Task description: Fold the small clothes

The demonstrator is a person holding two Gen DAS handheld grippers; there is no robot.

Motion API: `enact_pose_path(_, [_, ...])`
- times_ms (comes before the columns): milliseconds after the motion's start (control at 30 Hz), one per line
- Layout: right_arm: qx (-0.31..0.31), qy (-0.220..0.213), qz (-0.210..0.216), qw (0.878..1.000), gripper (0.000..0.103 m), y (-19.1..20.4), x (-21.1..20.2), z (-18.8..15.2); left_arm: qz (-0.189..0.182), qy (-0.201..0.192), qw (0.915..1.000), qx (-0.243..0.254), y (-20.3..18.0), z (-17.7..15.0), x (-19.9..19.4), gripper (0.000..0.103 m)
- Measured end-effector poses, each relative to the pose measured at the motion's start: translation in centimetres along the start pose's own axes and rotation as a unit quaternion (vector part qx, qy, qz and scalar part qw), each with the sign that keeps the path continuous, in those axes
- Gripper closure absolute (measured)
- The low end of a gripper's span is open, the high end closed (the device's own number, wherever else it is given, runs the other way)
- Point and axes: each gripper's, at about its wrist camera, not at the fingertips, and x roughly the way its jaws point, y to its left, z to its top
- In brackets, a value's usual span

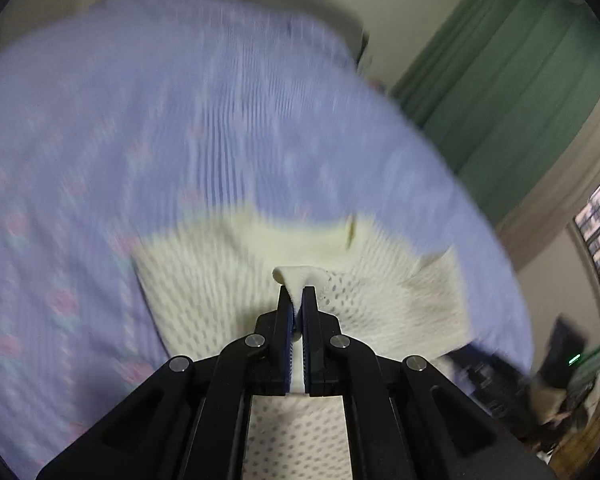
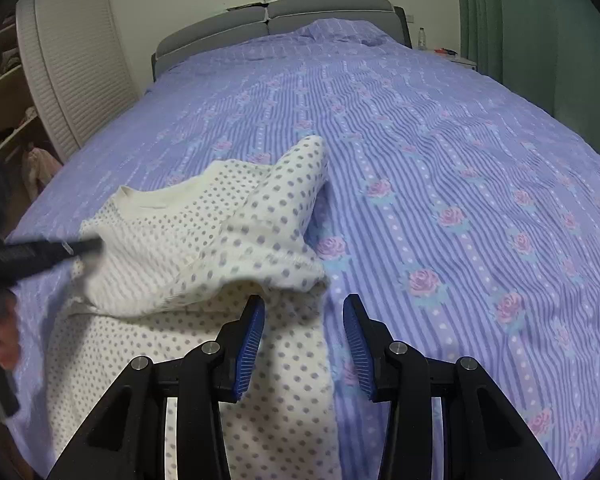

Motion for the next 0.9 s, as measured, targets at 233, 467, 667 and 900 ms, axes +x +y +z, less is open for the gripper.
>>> enact_pose_path(233, [-0.006,0.007,0.036,0.999,0.061,2.3,1.3,1.3,-0.019,-0.051,0.9971,0.053,-3.8,3.2,-4.4,0.097])
enact_pose_path(467, [0.010,-0.012,-0.038,0.999,0.061,2.0,2.1,1.5,-0.042,-0.070,0.9949,0.058,-5.3,2.7,-5.5,0.097])
enact_pose_path(667, [0.081,-0.043,-0.034,0.995,0.043,-1.3,-0.1,0.9,0.030,-0.013,0.9991,0.027,-1.3,0.2,-1.1,0.097])
enact_pose_path(900, [0.042,0.010,-0.058,0.997,0.042,-0.8,2.9,0.2,0.068,0.033,0.9967,-0.030,3.6,-3.7,2.6,0.097])
